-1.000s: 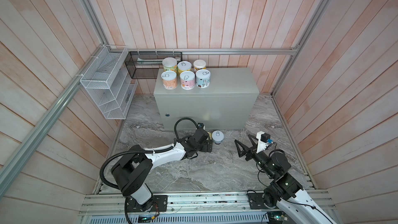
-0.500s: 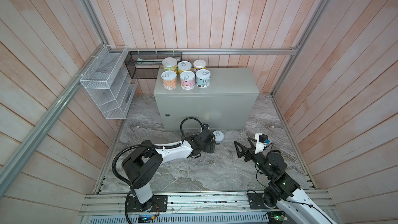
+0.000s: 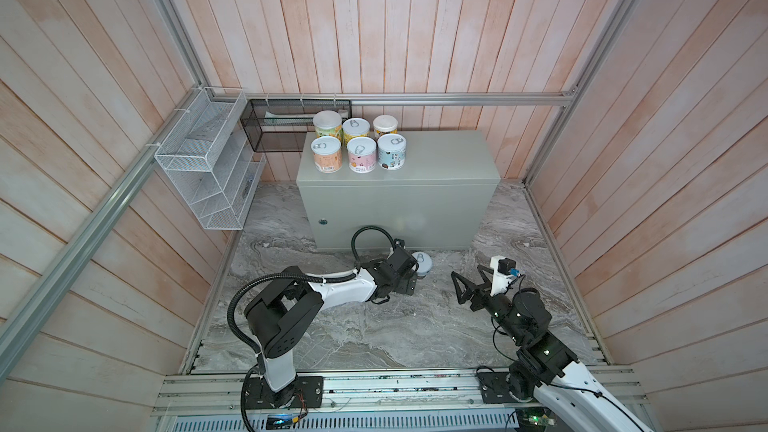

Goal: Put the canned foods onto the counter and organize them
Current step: 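Grasp the SPAM tin with the left gripper and lift it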

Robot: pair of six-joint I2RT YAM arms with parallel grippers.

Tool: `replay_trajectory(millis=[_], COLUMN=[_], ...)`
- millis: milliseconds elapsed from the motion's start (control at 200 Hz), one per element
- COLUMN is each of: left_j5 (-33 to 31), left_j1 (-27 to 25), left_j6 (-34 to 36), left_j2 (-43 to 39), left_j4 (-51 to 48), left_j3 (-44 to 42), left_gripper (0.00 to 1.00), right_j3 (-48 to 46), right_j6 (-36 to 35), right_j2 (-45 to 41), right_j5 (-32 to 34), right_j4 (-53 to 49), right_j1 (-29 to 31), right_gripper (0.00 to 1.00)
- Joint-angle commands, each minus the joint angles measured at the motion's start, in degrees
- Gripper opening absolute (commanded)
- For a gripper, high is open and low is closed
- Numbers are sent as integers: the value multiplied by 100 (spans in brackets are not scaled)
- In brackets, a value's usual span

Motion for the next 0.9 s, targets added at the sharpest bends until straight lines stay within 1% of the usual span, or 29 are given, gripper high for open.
replay_trajectory(millis=[0, 245, 310, 360, 495, 740, 895], left_j5=[-163, -145, -153, -162, -174, -24, 248], left_j1=[-5, -4, -7, 1, -4, -4, 15], left_j6=[92, 182, 190, 190, 191, 144, -15], left_j2=[84, 228, 231, 230, 229, 4, -317], left_j4=[31, -13, -19, -30, -56, -224, -388], left_j3=[175, 287, 274, 263, 253, 174, 99], left_gripper=[97, 79, 78, 75, 74, 58, 54], right_j3=[79, 79, 73, 77, 73, 23, -108], right_j6=[128, 153, 158, 176, 187, 177, 179], right_j2=[4, 13, 13, 1, 13, 11, -39], right_j5=[80, 91, 99, 110, 80, -253, -516], right_j4=[74, 27, -5, -21, -26, -209, -294], right_j1=[10, 14, 7, 7, 13, 7, 25], right_gripper=[98, 98, 98, 98, 98, 98, 98])
